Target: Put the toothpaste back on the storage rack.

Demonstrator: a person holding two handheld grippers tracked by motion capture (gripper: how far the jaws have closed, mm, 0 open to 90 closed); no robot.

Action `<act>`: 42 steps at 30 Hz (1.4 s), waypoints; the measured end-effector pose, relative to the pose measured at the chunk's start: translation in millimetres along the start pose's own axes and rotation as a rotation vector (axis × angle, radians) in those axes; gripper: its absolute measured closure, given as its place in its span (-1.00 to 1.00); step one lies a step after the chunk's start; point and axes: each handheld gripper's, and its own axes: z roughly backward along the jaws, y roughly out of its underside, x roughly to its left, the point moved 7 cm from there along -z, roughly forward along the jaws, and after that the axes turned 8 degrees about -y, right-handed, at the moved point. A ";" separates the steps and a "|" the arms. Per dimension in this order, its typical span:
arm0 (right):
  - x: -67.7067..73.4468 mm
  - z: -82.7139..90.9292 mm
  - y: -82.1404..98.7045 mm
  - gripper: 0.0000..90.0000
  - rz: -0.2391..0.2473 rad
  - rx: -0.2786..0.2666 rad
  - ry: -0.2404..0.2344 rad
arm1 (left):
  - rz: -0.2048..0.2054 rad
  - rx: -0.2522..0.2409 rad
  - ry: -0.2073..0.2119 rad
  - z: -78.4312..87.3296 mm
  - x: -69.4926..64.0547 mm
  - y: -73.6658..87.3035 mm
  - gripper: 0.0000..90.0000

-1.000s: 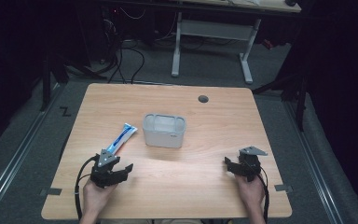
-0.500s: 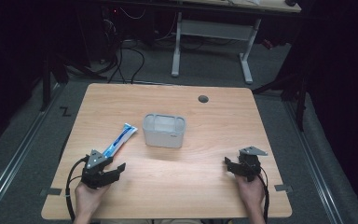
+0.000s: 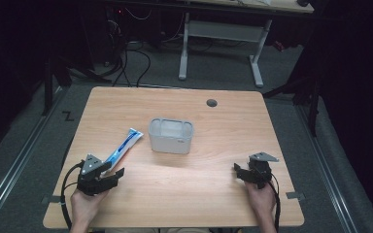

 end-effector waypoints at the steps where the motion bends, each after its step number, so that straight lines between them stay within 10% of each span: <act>1: 0.0 0.0 0.0 -0.36 0.000 0.000 0.000 | 0.000 0.000 0.000 0.0 0.0 0.0 -0.04; 42: 0.2 0.2 0.3 -0.36 0.007 0.002 -0.005 | -0.142 0.167 -0.070 -42.7 27.2 -72.6 0.09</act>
